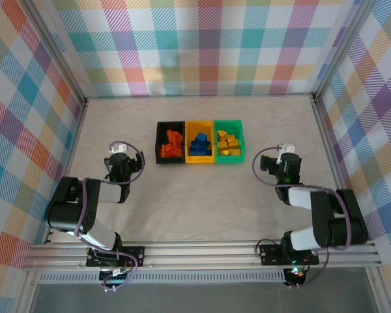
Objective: Sort the legos into containers by color
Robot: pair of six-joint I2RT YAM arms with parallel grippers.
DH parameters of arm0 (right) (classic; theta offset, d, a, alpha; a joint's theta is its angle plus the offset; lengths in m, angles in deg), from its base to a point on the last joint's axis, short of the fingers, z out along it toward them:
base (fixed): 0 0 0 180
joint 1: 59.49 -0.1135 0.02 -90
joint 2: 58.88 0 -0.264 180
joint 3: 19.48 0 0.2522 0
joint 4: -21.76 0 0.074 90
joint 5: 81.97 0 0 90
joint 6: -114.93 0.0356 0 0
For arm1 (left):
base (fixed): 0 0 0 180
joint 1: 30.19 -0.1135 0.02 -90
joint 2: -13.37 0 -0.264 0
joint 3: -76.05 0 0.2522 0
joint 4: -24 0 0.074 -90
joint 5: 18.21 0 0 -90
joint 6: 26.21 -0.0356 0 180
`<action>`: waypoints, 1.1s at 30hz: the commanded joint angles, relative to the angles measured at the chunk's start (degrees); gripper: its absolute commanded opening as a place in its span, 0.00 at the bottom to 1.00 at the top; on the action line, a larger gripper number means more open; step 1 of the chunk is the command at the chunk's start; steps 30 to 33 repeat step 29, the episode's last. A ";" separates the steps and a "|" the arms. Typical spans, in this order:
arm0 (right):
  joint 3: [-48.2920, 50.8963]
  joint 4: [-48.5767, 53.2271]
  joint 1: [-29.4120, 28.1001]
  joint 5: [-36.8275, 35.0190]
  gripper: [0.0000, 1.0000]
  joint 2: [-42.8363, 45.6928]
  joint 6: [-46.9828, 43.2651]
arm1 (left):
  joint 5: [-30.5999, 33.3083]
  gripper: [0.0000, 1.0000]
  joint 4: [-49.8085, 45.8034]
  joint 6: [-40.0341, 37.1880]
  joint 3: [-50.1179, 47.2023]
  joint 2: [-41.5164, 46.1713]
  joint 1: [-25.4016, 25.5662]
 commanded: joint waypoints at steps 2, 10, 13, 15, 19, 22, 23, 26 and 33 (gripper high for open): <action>-1.07 -14.07 2.02 7.36 1.00 -6.03 -0.41 | 0.39 1.00 2.42 0.57 -0.48 0.13 -0.19; -2.41 -10.38 3.45 10.89 1.00 -5.48 0.13 | 0.47 1.00 2.37 0.58 -0.46 0.13 -0.17; -0.91 -12.79 3.52 7.76 1.00 -5.11 1.42 | 0.43 1.00 2.39 0.56 -0.46 0.08 -0.11; -0.38 -13.54 3.50 7.07 1.00 -5.01 1.69 | 0.49 1.00 2.40 0.52 -0.46 0.06 -0.16; -0.47 -13.49 3.52 7.18 1.00 -5.02 1.73 | 0.48 1.00 2.33 0.54 -0.46 0.04 -0.13; -0.47 -13.49 3.44 7.18 1.00 -5.07 1.65 | 0.43 1.00 2.24 0.51 -0.26 0.00 -0.15; -0.47 -13.46 3.51 7.18 1.00 -5.06 1.60 | 0.49 1.00 2.15 0.42 -0.24 -0.05 -0.12; -0.47 -13.53 3.48 7.20 1.00 -5.11 1.61 | 0.43 1.00 2.15 0.50 -0.24 -0.04 -0.12; -0.43 -13.47 3.50 7.17 1.00 -5.11 1.67 | 0.35 1.00 2.31 0.49 -0.37 0.03 -0.15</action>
